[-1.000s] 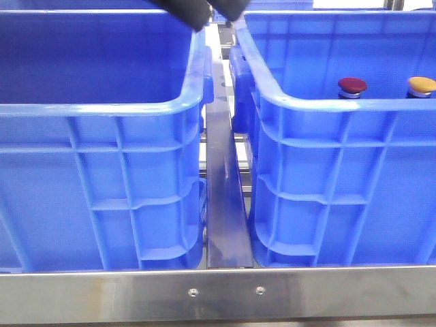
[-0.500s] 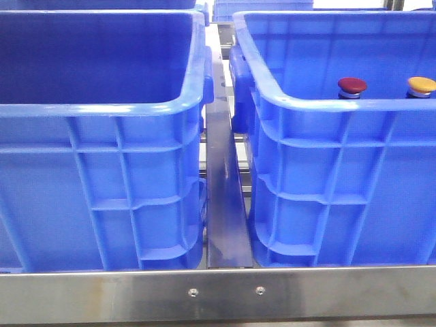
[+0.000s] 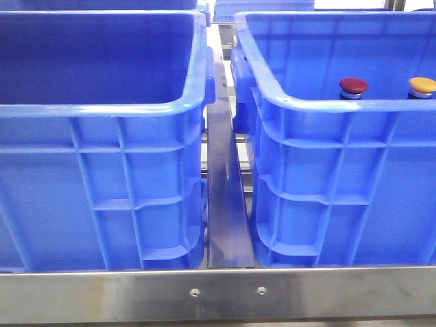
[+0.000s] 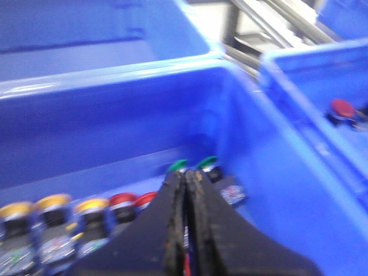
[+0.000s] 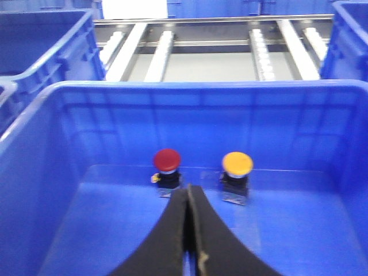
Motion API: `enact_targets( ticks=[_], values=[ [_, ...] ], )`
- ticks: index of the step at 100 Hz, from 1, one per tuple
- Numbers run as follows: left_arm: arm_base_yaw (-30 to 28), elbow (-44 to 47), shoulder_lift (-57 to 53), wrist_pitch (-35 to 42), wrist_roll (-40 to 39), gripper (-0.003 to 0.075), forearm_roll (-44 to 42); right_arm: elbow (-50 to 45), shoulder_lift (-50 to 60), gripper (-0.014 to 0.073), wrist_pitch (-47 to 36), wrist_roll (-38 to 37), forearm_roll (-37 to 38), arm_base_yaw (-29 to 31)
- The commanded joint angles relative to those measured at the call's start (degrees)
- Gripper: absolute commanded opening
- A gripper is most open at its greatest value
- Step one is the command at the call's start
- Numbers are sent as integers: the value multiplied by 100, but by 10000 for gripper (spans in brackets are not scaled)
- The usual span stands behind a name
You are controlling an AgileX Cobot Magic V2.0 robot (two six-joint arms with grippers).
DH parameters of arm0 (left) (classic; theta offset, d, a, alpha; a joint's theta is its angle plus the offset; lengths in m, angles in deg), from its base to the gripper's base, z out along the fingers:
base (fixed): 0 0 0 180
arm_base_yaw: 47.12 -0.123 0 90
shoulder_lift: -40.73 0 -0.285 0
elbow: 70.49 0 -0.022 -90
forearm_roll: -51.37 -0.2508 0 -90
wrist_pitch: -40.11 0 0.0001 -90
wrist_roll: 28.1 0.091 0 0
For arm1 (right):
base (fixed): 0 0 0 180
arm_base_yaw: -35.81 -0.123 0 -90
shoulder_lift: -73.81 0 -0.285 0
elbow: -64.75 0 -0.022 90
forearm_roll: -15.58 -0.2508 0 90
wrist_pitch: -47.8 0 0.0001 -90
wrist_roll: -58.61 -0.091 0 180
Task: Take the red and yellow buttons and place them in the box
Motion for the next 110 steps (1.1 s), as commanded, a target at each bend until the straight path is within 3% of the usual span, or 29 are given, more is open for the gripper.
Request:
enact_targets(
  ticks=[1, 17, 46, 86, 110],
  values=[
    [-208, 143, -410, 500, -61, -20, 95, 122, 9, -93, -284, 37, -57, -222],
    [-728, 609, -1134, 586, -61, -20, 95, 122, 14, -93, -336, 37, -5, -649],
    [-1519, 1306, -2368, 769, -61, -20, -64, -84, 464, -93, -300, 37, 94, -678],
    [-1613, 2052, -3534, 1036, -61, -20, -87, -1065, 2200, -93, -268, 37, 94, -678],
    [-1613, 2118, -3715, 1023, -61, -20, -86, -1106, 2464, -93, -258, 37, 94, -678]
  ],
)
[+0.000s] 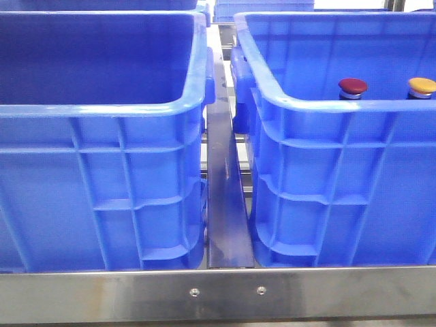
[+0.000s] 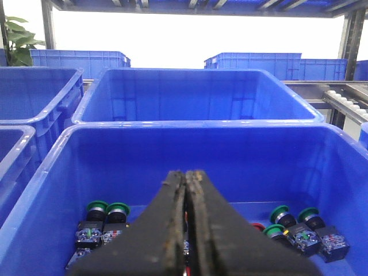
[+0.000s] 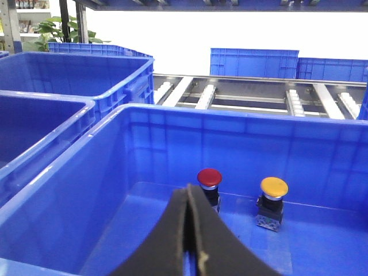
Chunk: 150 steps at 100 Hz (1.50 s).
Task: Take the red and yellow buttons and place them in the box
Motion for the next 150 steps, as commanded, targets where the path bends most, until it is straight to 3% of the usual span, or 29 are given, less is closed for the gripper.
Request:
enact_targets(
  ticks=[1, 103, 125, 133, 145, 150],
  values=[
    [-8, -142, 45, 465, -58, -20, 44, 141, -48, -93, -204, 37, -17, -12],
    [-8, -142, 45, 465, -58, -20, 44, 141, -48, -93, -198, 37, -17, -12],
    [-8, 272, -250, 513, -123, -20, 44, 141, -48, -93, -198, 37, -17, -12],
    [-8, 591, -465, 774, -466, -20, -379, 141, -48, -93, -176, 37, -17, -12],
    [-8, 1176, -763, 1058, -1596, -20, -1880, 141, -48, -93, -172, 37, -17, -12],
    [-8, 1381, -903, 1085, -1892, -20, -2018, 141, -48, -93, -169, 37, -17, -12]
  ],
)
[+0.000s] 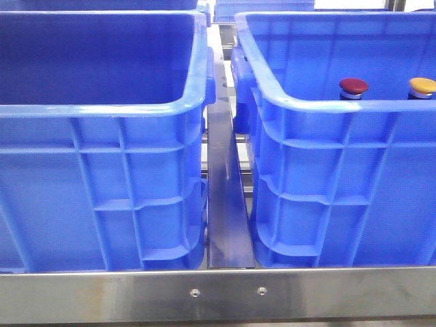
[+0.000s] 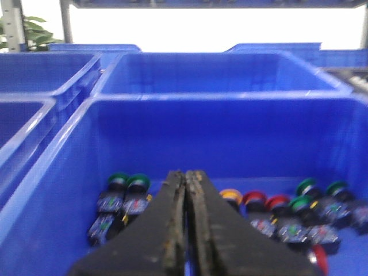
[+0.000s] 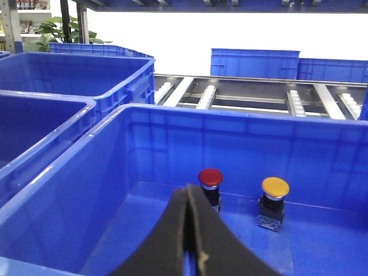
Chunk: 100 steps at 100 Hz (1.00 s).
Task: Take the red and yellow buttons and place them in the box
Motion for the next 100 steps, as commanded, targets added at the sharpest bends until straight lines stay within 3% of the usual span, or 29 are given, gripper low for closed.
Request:
enact_targets(
  ticks=[1, 14, 22, 26, 100],
  values=[
    [-8, 194, -143, 588, -655, -20, -557, 155, -72, -93, -194, 37, -17, -12],
    [-17, 776, -494, 631, -655, -20, -557, 155, -72, -93, -169, 37, -17, -12],
    [-17, 1203, -578, 1098, -655, -20, -601, 155, -72, -93, -153, 37, -17, -12],
    [-17, 1123, -578, 635, -655, -20, -631, 155, -72, -93, -153, 37, -17, -12],
    [-17, 1162, -578, 838, -645, -20, -647, 155, -77, -93, -117, 37, -17, -12]
  ],
)
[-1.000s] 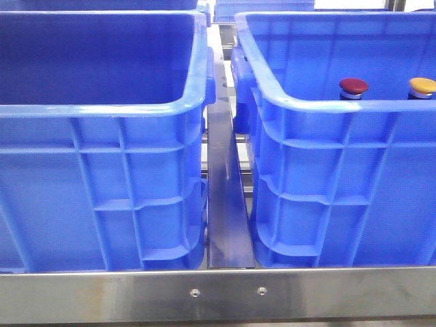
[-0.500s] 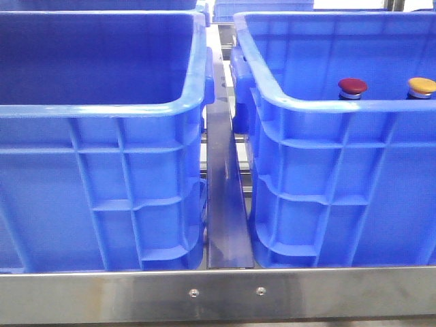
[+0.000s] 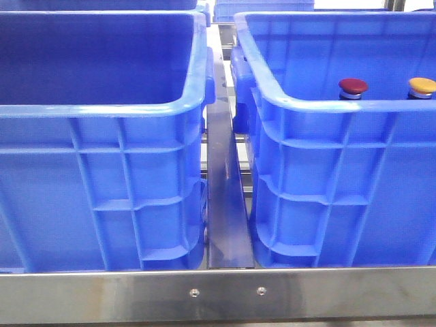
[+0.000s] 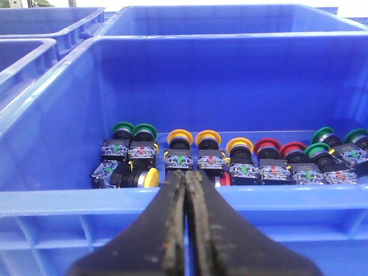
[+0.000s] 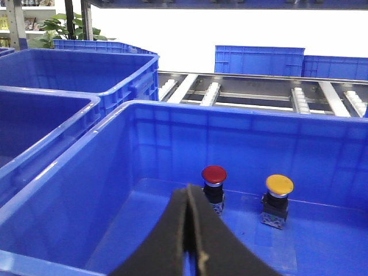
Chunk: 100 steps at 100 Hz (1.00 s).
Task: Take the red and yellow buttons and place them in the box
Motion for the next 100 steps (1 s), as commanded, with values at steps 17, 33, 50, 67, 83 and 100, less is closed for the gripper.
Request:
enact_targets(
  ticks=[17, 33, 50, 67, 83, 100],
  values=[
    [-12, 112, -173, 518, -66, -20, 0, 159, -77, -93, -203, 29, -17, -12],
    [-12, 112, -173, 518, -66, -20, 0, 159, -77, -93, -203, 29, -17, -12],
    [-12, 112, -173, 518, -66, -20, 0, 159, -77, -93, -203, 29, -17, -12],
    [-12, 112, -173, 518, -66, -20, 0, 135, -77, -93, -402, 29, -17, -12],
    [-12, 112, -173, 518, -66, -20, 0, -34, -77, -93, -1166, -386, 292, 115],
    [-12, 112, -173, 518, -66, -20, 0, -192, -77, -93, -1303, -2977, 2866, 328]
  ],
)
